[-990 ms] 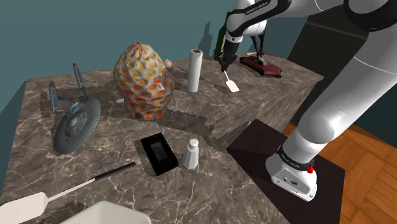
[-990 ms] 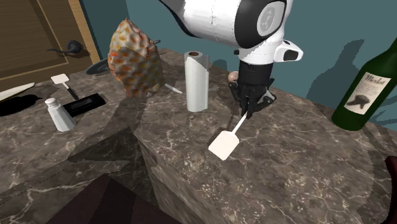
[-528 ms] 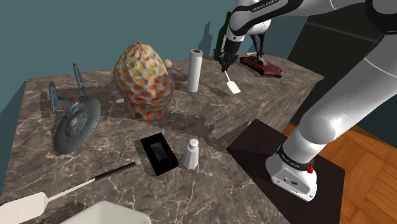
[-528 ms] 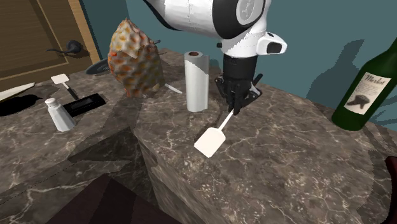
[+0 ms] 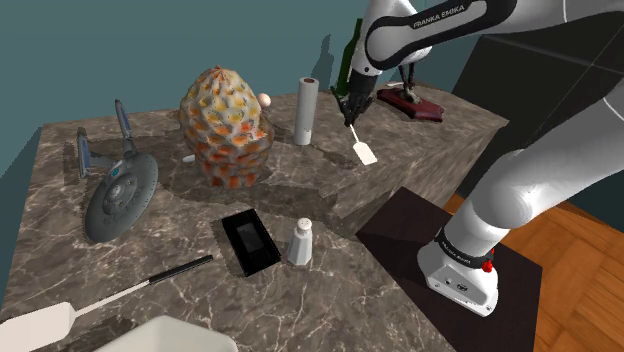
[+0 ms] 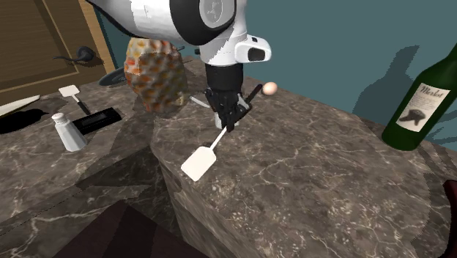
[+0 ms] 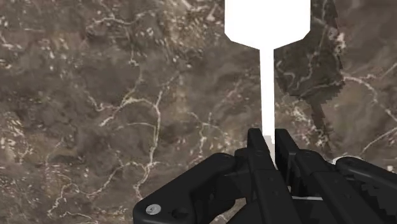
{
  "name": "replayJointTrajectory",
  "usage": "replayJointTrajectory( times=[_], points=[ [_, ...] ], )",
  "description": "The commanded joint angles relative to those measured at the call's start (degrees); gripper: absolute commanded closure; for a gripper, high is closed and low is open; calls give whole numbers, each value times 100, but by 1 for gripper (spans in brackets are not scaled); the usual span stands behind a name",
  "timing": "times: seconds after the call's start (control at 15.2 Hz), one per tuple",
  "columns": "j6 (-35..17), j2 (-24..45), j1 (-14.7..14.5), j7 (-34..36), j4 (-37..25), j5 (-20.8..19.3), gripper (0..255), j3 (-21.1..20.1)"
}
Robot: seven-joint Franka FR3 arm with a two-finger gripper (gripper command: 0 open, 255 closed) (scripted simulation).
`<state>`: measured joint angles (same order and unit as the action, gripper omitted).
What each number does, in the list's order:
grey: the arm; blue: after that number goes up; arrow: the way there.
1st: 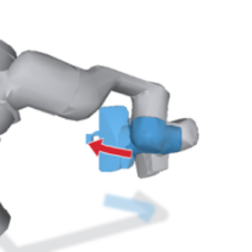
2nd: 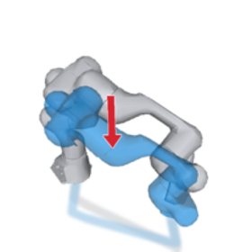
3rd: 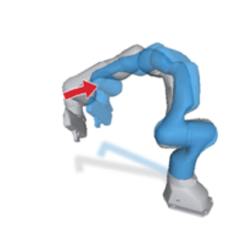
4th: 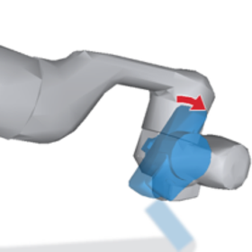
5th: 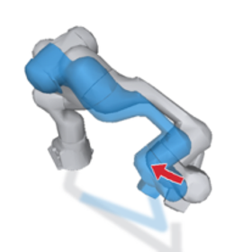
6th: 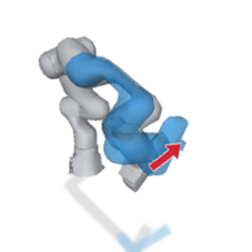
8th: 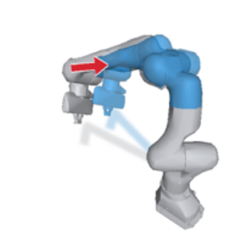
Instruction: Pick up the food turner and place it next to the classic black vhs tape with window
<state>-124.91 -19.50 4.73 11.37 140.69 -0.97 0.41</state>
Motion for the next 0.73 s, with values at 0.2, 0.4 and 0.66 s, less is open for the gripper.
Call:
replayJointTrajectory(
  times=[0.2, 0.4, 0.66],
  points=[
    [91, -662, -298, 627, 575, 176, 255, -453],
    [174, -1001, -513, 1009, 830, 339, 255, -746],
    [299, -1375, -836, 1538, 1073, 603, 255, -1164]
  ],
)
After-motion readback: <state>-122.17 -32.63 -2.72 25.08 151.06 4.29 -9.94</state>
